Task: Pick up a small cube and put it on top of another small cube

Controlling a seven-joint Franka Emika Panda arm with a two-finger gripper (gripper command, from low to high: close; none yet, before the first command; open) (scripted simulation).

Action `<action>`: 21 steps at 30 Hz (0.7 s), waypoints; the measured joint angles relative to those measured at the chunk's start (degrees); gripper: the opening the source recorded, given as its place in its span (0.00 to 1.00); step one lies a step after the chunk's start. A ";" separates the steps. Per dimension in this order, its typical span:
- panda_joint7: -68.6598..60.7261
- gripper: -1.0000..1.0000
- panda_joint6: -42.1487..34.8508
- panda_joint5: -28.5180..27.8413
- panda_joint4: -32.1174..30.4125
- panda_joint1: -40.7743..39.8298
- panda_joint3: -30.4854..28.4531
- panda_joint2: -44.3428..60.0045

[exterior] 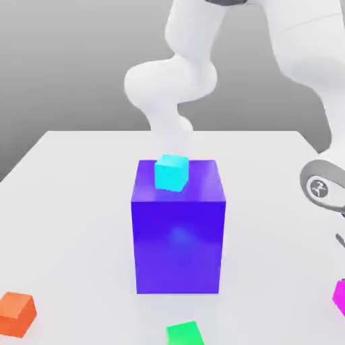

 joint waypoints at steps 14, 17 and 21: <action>-14.25 0.00 -9.24 4.82 -4.64 -15.23 -6.21 -13.89; -19.58 0.00 -10.34 6.58 -5.87 -20.49 -9.17 -16.18; -24.76 0.00 -5.85 9.35 -5.91 -25.19 -10.60 -11.79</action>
